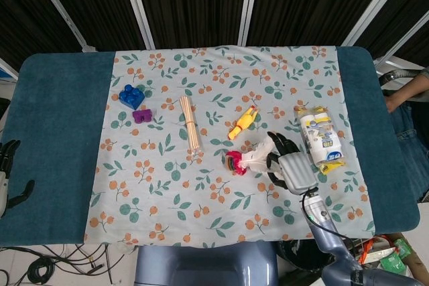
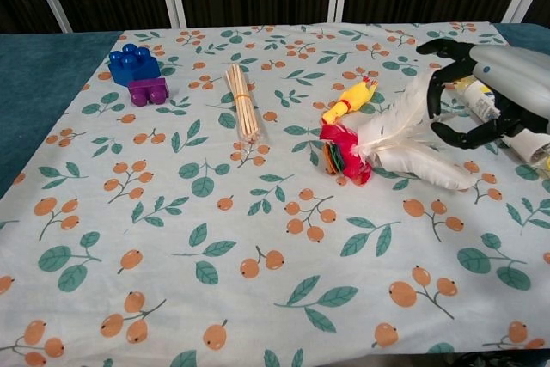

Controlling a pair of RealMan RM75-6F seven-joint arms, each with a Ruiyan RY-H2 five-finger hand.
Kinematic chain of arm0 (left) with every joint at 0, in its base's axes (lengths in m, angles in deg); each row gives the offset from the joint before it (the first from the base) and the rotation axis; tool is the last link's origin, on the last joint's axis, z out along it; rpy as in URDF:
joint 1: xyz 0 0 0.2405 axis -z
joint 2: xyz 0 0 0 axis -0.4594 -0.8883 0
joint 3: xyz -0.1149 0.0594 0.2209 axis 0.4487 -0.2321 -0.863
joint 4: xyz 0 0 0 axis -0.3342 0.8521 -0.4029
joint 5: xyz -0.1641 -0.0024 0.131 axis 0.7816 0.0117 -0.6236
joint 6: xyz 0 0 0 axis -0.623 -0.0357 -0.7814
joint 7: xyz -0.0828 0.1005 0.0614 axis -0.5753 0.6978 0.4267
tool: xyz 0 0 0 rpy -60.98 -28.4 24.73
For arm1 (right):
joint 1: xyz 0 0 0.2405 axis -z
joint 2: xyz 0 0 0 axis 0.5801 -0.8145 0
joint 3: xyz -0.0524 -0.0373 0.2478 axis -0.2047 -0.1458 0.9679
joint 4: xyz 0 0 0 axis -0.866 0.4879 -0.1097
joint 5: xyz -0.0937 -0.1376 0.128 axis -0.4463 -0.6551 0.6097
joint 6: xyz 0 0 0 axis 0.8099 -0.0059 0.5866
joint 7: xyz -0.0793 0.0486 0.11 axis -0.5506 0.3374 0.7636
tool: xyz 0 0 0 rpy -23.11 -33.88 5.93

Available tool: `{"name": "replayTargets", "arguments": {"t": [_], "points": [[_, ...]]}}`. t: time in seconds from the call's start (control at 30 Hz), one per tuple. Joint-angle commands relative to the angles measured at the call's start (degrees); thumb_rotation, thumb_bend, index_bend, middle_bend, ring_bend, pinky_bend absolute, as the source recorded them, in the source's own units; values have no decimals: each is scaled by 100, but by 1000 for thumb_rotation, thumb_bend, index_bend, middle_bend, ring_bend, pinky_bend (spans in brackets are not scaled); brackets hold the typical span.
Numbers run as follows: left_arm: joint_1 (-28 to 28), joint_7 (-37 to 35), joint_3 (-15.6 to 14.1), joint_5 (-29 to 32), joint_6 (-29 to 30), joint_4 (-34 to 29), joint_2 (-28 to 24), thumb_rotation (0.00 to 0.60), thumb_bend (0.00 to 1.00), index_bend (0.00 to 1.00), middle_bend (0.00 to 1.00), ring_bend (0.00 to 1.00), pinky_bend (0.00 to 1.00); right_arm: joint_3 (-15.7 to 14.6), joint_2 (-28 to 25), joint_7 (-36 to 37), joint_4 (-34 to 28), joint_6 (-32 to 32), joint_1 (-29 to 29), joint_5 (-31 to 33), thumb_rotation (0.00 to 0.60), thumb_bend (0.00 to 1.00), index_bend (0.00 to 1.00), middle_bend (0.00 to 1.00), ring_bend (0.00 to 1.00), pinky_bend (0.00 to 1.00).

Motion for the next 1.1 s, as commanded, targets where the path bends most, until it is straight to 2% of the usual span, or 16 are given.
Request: {"name": "replayTargets", "arguments": {"t": [0.03,0.6,1.1], "points": [[-1,-8,0,-3,2,0,-3,600,315,41,60,12,50,126,-26,-269,-171,104,-169,1,600,367,616,38,57,152],[2,-54,8,6,-9,5,-17,600,316,41,60,12,50,559,93,-1745,-733,921,-1066,606,600,367,625,38,56,152],[17,-90,17,19,-37,5,-28,600,315,41,60,12,50,592,498,-3015,-978,1171,-1719,1311,600,367,625,38,55,152]]}}
